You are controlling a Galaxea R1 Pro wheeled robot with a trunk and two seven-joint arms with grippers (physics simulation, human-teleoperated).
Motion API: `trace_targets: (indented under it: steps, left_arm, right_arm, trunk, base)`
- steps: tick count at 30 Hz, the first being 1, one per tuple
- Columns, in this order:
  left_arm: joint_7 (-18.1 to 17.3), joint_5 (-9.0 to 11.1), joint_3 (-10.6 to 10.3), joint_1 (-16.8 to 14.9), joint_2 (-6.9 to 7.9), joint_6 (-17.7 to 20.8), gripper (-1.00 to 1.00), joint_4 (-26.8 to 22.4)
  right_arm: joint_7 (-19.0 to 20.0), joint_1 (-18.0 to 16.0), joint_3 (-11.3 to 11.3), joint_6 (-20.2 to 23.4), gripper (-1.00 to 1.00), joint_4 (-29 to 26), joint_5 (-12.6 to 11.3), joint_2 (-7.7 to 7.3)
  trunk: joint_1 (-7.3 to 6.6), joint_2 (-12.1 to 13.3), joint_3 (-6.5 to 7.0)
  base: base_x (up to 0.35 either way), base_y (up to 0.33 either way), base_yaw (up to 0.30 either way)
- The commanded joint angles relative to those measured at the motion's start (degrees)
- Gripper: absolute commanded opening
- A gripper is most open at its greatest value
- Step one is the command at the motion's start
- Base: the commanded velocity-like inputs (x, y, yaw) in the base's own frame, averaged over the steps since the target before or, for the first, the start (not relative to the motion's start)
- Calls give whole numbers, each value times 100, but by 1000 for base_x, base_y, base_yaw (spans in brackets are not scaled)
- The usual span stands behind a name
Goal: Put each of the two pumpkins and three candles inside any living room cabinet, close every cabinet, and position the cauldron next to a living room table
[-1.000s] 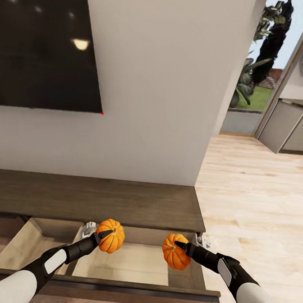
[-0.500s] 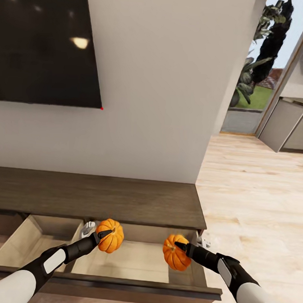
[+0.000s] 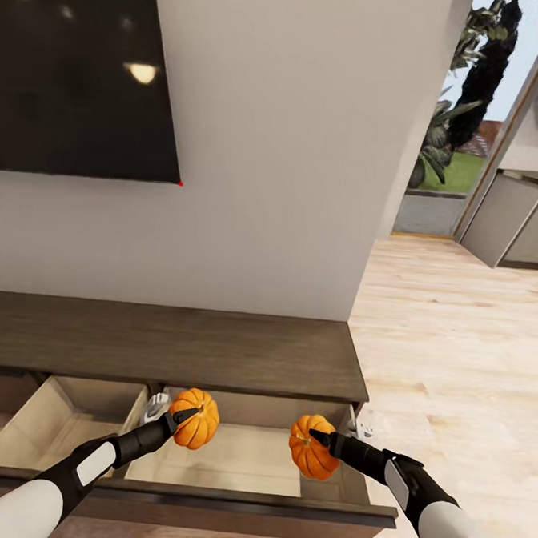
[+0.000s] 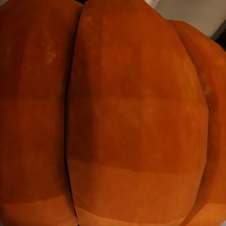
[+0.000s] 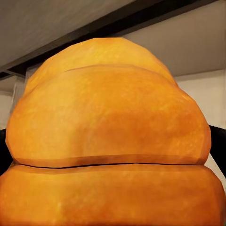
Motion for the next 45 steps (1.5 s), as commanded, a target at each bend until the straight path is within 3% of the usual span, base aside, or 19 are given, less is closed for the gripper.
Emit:
trace_targets:
  steps: [1,28,36,45]
  left_arm:
    - [-2,7,6,-1,0,3,-100,-2]
    - [-11,15,6,-1,113,12,-100,-2]
    - [-11,15,15,-1,127,12,-100,-2]
    - [5,6,31,-1,127,12,-100,-4]
  right_arm:
    - [-6,0,-3,2,-100,-1,-9,-3]
    - [-110,0,2,-2,-100,1,-6,-5]
    - [-859,-21,30,-5,-100,-5,-49,79]
    - [-969,-61,30,-65,-100,-9,-60,106]
  trunk:
    - [22,-42,-18]
    - [615,-1125,-503]
    - [791,-1445,-647]
    - [989,-1806,-808]
  base:
    - [0,0,0]
    - [0,0,0]
    - [0,0,0]
    - [0,0,0]
